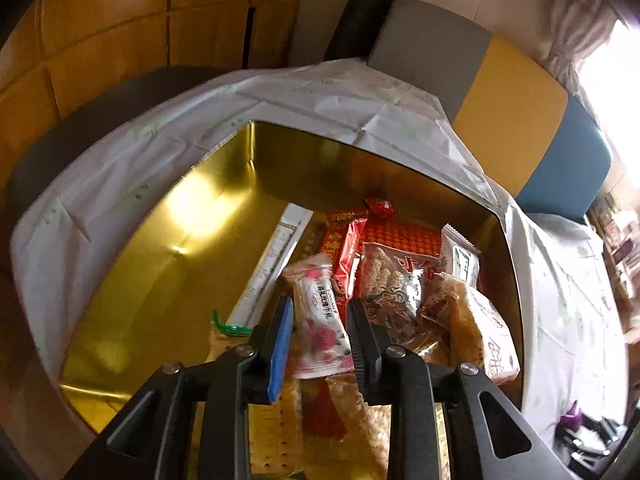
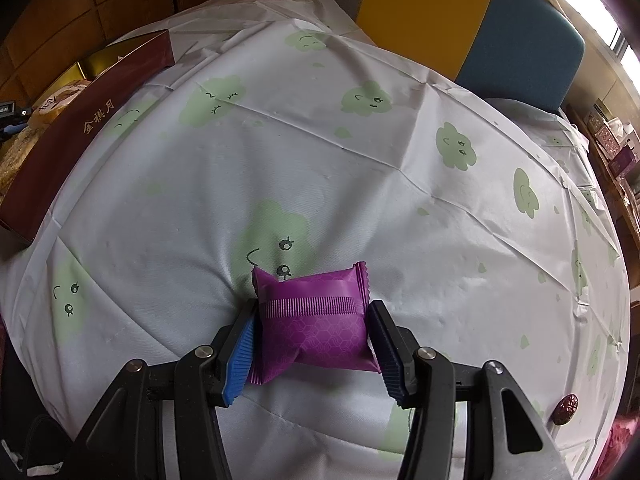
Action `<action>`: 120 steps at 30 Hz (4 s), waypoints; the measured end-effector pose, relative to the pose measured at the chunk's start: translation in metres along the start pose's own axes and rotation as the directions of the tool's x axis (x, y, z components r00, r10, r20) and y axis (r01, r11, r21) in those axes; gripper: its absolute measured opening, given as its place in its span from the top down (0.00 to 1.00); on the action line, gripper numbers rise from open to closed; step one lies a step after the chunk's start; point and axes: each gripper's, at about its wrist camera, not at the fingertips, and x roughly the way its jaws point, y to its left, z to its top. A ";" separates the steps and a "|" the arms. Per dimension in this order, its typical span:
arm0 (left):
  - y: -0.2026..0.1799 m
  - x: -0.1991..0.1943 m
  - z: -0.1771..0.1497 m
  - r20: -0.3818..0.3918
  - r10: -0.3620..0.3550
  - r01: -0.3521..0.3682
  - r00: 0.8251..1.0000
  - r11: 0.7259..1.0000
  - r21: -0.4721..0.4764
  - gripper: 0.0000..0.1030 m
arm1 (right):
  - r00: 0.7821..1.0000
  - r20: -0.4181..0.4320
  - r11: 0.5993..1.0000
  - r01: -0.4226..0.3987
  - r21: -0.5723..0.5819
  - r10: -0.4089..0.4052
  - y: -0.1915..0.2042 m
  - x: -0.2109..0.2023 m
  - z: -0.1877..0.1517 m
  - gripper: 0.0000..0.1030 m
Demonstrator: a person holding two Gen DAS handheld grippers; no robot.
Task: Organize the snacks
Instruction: 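Lower the pink-and-white bar into the gold tray and open the left gripper while the right gripper holds the pouch, then carry the purple pouch in the right gripper into the gold tray, release, then lift the open right gripper out of the tray and away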
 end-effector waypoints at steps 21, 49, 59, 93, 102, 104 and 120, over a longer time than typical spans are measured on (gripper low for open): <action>-0.008 -0.063 -0.049 0.078 -0.022 0.016 0.997 0.997 0.074 0.73 | 1.000 0.003 0.999 0.000 0.042 -0.001 -0.002 -0.001 -0.004 0.49; -0.037 -0.107 -0.117 0.043 -0.216 0.197 0.976 0.945 0.261 0.73 | 0.998 0.035 0.995 -0.052 0.091 0.049 0.033 -0.022 0.039 0.52; -0.017 -0.098 -0.113 0.063 -0.196 0.181 0.979 0.965 0.192 0.73 | 0.923 0.195 0.937 -0.298 -0.182 0.332 0.156 -0.063 0.142 0.52; -0.014 -0.095 -0.117 0.082 -0.133 0.117 0.988 0.977 0.178 0.72 | 0.906 0.226 0.929 -0.370 0.008 0.359 0.152 -0.046 0.140 0.34; -0.033 -0.103 -0.125 0.079 -0.150 0.128 0.985 0.964 0.232 0.71 | 0.967 0.241 0.948 -0.146 0.283 0.077 0.040 -0.047 0.049 0.34; -0.037 -0.104 -0.125 0.079 -0.155 0.132 0.985 0.961 0.243 0.71 | 0.974 0.226 0.930 -0.091 0.356 0.009 0.014 -0.045 0.030 0.34; -0.064 -0.101 -0.126 0.057 -0.180 0.153 0.982 0.936 0.316 0.70 | 0.963 0.053 0.721 0.162 0.674 -0.265 -0.106 -0.016 -0.064 0.34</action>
